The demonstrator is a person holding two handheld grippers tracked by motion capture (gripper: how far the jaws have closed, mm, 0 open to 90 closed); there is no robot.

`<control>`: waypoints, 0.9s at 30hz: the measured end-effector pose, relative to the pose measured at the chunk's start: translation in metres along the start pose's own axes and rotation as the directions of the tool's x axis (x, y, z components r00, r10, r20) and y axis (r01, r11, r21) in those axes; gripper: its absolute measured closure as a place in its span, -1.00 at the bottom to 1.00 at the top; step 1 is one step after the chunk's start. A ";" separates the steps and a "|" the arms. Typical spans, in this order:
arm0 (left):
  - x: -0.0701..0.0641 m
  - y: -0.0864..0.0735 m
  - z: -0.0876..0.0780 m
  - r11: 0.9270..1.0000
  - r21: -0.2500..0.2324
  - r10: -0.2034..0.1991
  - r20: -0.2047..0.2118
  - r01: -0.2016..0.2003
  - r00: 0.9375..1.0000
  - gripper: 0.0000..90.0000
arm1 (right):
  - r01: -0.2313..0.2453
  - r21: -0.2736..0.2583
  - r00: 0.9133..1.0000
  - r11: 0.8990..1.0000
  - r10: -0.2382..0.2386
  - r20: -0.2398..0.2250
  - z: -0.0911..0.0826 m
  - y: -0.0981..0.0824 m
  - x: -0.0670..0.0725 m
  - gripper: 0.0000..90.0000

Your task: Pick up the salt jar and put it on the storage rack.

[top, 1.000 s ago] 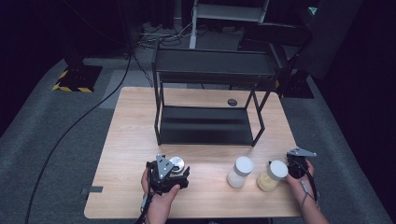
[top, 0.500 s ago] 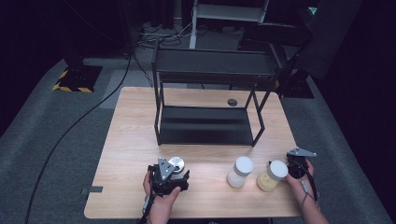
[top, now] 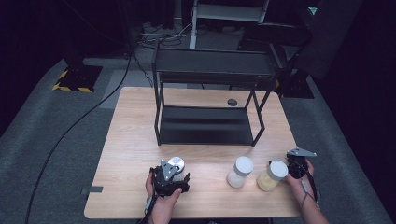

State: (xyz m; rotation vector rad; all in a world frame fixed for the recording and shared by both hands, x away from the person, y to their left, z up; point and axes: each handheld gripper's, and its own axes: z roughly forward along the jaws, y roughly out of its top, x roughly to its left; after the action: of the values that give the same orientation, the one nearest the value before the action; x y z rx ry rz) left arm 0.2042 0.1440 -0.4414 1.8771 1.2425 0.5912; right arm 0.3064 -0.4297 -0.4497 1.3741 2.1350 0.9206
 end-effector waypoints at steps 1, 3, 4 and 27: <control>0.000 0.000 0.001 1.000 0.002 0.001 0.000 -0.001 1.000 -0.84 | 0.000 0.000 1.000 1.000 0.000 0.000 0.000 0.000 0.000 -0.90; 0.000 0.000 0.002 1.000 0.012 -0.002 0.001 0.002 1.000 -0.83 | 0.000 0.000 1.000 1.000 0.000 0.000 0.000 0.000 0.000 -0.90; 0.000 0.000 0.003 1.000 0.014 0.002 0.000 -0.002 1.000 -0.82 | 0.000 0.000 1.000 1.000 0.000 0.000 0.000 0.000 0.000 -0.90; 0.002 0.015 0.004 0.997 0.064 0.046 0.020 -0.047 0.999 -0.32 | 0.001 -0.001 1.000 1.000 -0.001 0.001 0.000 0.000 0.000 -0.90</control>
State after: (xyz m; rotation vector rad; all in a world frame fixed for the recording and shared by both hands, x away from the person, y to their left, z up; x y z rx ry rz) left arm 0.2163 0.1417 -0.4316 1.9650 1.2219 0.5627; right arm 0.3064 -0.4296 -0.4499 1.3729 2.1345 0.9202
